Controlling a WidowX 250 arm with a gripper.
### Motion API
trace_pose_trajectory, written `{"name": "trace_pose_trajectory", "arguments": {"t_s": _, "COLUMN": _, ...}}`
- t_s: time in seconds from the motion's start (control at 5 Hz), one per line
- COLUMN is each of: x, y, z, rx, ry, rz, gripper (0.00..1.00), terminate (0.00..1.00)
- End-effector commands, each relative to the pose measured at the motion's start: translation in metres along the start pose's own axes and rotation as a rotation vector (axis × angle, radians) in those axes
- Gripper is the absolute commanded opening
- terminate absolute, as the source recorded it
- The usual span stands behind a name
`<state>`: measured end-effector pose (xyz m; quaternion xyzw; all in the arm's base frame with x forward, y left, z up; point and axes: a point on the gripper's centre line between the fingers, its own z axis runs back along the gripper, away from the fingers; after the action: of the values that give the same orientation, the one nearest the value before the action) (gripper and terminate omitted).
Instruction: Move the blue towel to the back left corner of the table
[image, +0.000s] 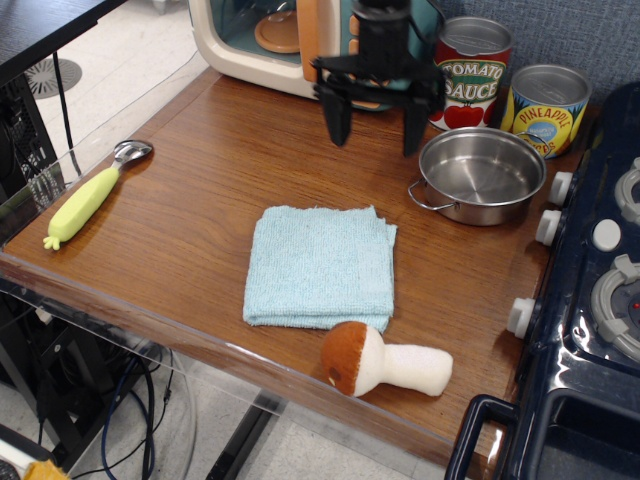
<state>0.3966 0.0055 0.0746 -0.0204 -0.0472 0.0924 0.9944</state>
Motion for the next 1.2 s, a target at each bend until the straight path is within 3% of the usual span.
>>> {"name": "trace_pose_trajectory", "arguments": {"t_s": 0.0, "x": -0.045, "y": 0.014, "z": 0.033, "rx": 0.017, "ry": -0.115, "rz": -0.021, "gripper": 1.00, "terminate": 0.00}}
{"name": "trace_pose_trajectory", "arguments": {"t_s": 0.6, "x": -0.101, "y": 0.016, "z": -0.022, "rx": 0.147, "ry": -0.086, "rz": -0.116, "gripper": 1.00, "terminate": 0.00}}
{"name": "trace_pose_trajectory", "arguments": {"t_s": 1.0, "x": -0.095, "y": 0.022, "z": -0.040, "rx": 0.161, "ry": -0.040, "rz": -0.088, "gripper": 1.00, "terminate": 0.00}}
